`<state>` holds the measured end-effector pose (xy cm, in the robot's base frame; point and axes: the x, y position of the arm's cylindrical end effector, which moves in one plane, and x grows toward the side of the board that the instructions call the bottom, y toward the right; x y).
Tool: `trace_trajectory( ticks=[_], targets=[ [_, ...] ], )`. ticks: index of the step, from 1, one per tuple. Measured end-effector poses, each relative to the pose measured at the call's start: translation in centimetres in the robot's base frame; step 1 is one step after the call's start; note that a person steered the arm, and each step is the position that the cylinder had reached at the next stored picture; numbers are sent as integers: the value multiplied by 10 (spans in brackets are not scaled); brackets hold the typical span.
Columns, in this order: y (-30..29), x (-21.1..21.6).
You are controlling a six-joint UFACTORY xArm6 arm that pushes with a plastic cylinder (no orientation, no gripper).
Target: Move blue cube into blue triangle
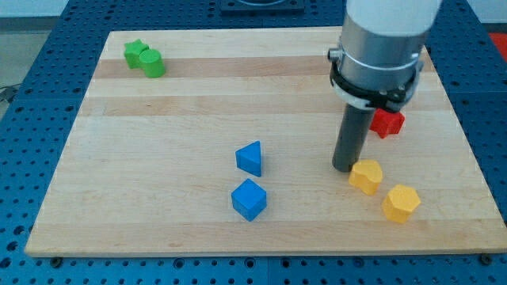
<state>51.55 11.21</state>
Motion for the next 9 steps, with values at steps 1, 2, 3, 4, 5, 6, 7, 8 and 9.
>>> trace_trajectory(
  ticks=[1, 2, 3, 4, 5, 6, 7, 8, 9],
  targets=[
    [5, 15],
    [8, 19],
    [-2, 10],
    [-16, 8],
    [-19, 8],
    [-20, 8],
    [-28, 15],
    [-52, 41],
    [-65, 54]
  ],
)
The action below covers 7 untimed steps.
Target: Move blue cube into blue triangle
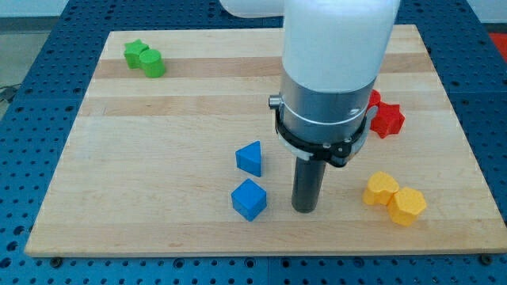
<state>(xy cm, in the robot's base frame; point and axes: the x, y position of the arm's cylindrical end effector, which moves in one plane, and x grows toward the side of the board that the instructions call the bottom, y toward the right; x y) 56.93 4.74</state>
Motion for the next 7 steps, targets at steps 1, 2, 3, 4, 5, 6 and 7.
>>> trace_trajectory(
  ticks=[1, 2, 3, 4, 5, 6, 7],
  targets=[
    [-15, 15],
    [-40, 35],
    [-59, 49],
    [-63, 42],
    [-60, 9],
    [-55, -31],
    [-54, -69]
  ],
)
